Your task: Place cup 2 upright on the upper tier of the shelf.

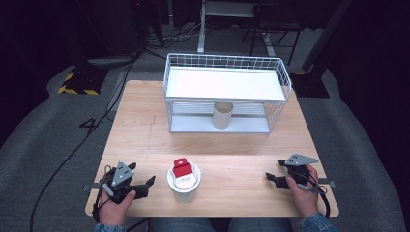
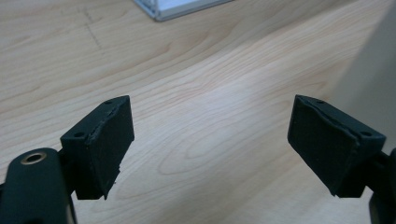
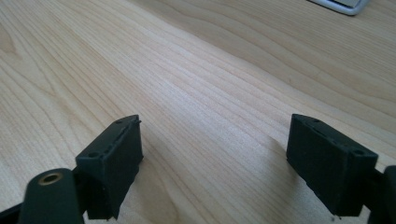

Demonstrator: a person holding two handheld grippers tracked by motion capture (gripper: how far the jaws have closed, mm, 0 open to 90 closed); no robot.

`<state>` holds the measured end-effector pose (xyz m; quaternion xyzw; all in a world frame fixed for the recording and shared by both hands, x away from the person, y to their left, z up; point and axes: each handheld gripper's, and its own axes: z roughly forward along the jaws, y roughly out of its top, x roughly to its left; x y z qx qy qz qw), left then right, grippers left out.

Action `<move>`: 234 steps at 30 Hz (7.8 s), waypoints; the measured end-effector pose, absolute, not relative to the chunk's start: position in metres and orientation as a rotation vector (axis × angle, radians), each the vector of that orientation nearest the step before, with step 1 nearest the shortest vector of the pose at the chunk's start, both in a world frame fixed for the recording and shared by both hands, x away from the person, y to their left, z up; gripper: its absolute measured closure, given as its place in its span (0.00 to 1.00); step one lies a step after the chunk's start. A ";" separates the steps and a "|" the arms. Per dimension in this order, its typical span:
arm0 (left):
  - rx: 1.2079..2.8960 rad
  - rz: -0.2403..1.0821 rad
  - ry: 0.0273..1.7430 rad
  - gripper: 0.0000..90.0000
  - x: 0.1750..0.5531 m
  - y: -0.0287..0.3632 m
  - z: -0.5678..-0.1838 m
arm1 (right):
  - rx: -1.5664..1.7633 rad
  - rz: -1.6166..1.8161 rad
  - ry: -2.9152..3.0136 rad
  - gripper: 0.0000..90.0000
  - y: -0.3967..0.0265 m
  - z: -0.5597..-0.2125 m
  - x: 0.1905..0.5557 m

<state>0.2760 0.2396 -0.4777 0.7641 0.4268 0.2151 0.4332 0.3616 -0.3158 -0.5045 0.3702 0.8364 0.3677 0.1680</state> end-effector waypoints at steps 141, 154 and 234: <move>1.716 0.441 0.716 0.14 0.293 0.139 -0.399 | 1.059 1.047 2.378 0.20 -0.315 -0.505 0.364; 1.741 0.447 0.653 0.14 0.304 0.136 -0.369 | 1.163 0.976 2.333 0.03 -0.312 -0.506 0.368; 1.673 0.458 0.674 0.14 0.484 0.099 -0.253 | 1.191 0.959 2.316 0.01 -0.310 -0.506 0.370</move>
